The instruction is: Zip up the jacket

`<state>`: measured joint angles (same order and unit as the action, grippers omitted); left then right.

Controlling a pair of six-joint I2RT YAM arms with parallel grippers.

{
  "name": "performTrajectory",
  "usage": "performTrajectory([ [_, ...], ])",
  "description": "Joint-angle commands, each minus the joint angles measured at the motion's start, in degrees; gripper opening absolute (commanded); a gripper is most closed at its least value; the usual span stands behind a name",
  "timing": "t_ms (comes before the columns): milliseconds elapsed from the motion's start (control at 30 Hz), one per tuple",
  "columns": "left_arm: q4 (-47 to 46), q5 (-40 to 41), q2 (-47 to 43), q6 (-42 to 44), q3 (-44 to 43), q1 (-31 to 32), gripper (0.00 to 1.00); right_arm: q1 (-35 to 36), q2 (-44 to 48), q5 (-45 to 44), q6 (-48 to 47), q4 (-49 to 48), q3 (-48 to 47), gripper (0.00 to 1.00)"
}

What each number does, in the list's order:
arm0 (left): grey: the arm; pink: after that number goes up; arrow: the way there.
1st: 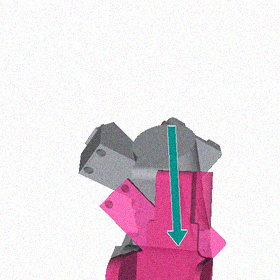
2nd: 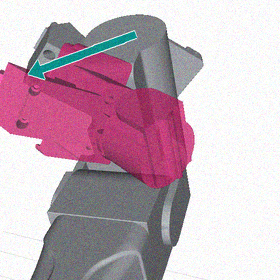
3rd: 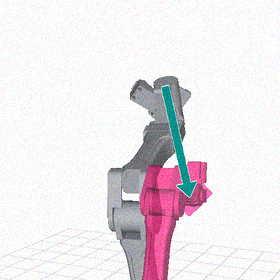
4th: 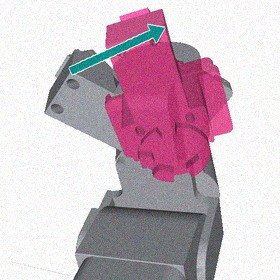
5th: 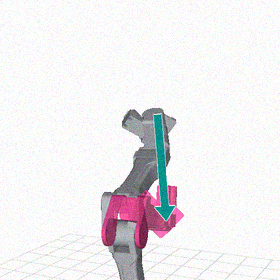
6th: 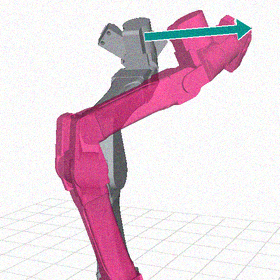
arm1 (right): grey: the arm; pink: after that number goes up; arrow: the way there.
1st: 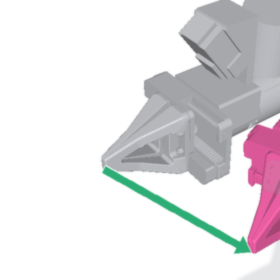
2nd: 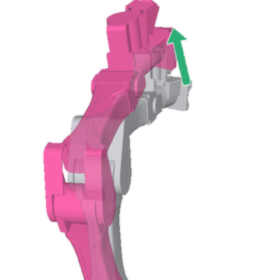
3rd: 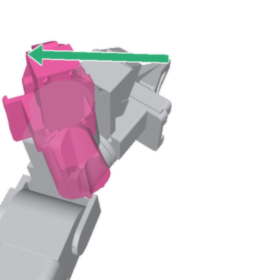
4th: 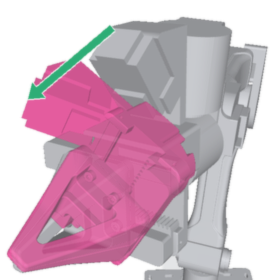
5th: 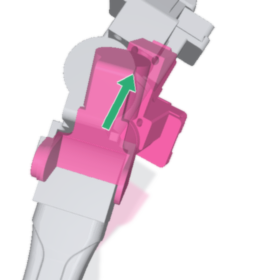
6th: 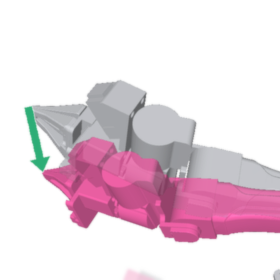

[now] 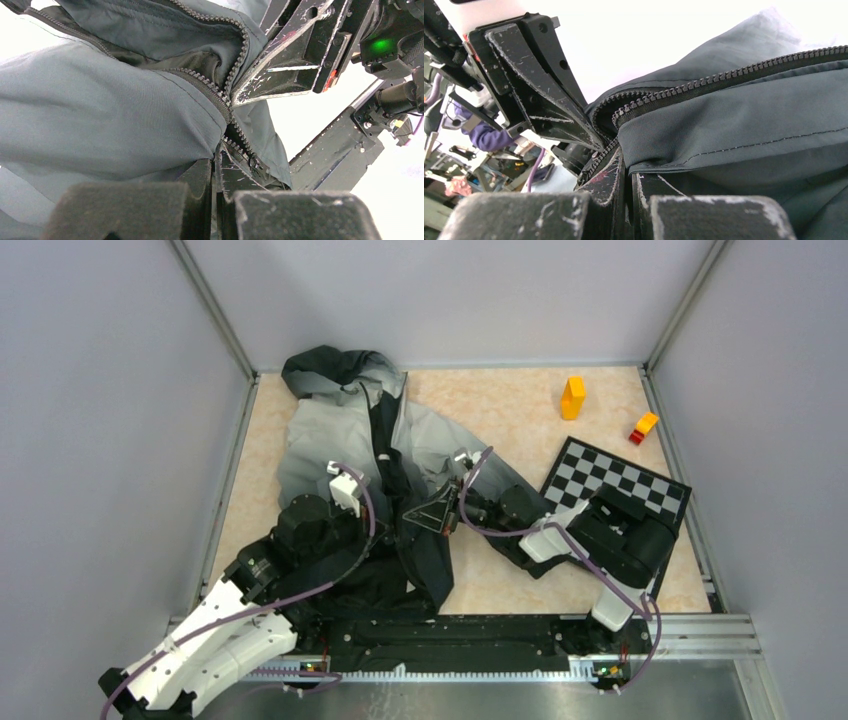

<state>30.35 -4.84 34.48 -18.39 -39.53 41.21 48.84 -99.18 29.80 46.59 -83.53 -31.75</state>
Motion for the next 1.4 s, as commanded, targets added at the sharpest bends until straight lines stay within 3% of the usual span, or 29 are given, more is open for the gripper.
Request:
performTrajectory([
  [0, -3.1, 0.3, -1.1, 1.1, -0.8, 0.0, 0.00, -0.4, 1.0, -1.0, 2.6, 0.8, -2.6, 0.00],
  [367, -2.1, 2.0, -4.0, 1.0, -0.5, -0.1, 0.00, -0.4, 0.8, -2.2, 4.0, 2.7, -2.6, 0.00],
  [900, -1.6, 2.1, -1.6, 3.2, -2.1, -0.1, 0.00, -1.6, 1.6, -0.7, 17.3, 0.2, -2.5, 0.00],
  [1100, -2.2, 1.2, -2.2, 3.3, -2.1, 0.0, 0.00, -1.7, 1.7, -2.0, 17.7, 4.9, -2.7, 0.00],
  [1367, -1.4, -2.1, -2.1, 2.7, -1.9, -0.1, 0.00, -4.2, 1.3, -2.9, 19.6, 2.2, -1.4, 0.00],
])
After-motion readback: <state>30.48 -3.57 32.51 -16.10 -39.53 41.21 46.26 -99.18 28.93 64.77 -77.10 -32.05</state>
